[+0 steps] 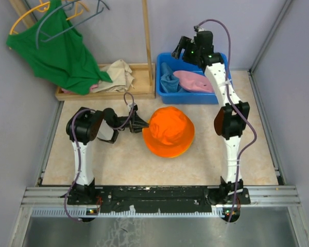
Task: Stack the hats
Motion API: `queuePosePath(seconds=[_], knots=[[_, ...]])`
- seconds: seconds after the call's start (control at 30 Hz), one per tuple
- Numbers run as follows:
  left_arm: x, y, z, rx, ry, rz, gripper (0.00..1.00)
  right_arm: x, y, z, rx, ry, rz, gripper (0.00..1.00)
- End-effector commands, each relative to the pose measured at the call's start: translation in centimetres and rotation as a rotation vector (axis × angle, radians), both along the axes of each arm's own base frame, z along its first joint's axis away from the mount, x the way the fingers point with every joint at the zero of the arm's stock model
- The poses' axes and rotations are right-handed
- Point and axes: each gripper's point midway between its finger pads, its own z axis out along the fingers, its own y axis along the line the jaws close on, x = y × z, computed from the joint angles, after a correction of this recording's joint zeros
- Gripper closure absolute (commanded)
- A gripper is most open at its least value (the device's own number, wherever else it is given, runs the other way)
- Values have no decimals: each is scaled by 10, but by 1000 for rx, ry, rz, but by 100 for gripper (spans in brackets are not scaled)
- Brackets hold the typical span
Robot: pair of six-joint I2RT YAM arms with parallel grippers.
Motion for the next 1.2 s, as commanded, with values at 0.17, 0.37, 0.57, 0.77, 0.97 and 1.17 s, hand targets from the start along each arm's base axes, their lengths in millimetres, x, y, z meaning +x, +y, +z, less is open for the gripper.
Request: queuePosePath(seconds=[0.17, 0.37, 0.57, 0.77, 0.97, 1.17], knots=[[-5, 6, 11, -65, -213, 43, 57, -4, -5, -76, -150, 149, 1, 25], [9, 15, 20, -74, -235, 108, 48, -1, 2, -93, -124, 176, 16, 25], [23, 33, 23, -70, -242, 162, 48, -1, 15, -111, -92, 218, 36, 25], [34, 49, 24, -65, -240, 208, 48, -3, 26, -123, -76, 245, 50, 25], [37, 54, 23, -64, -233, 221, 49, -5, 32, -132, -59, 266, 53, 25], [38, 55, 23, -63, -229, 225, 50, -6, 37, -142, -50, 279, 47, 34]])
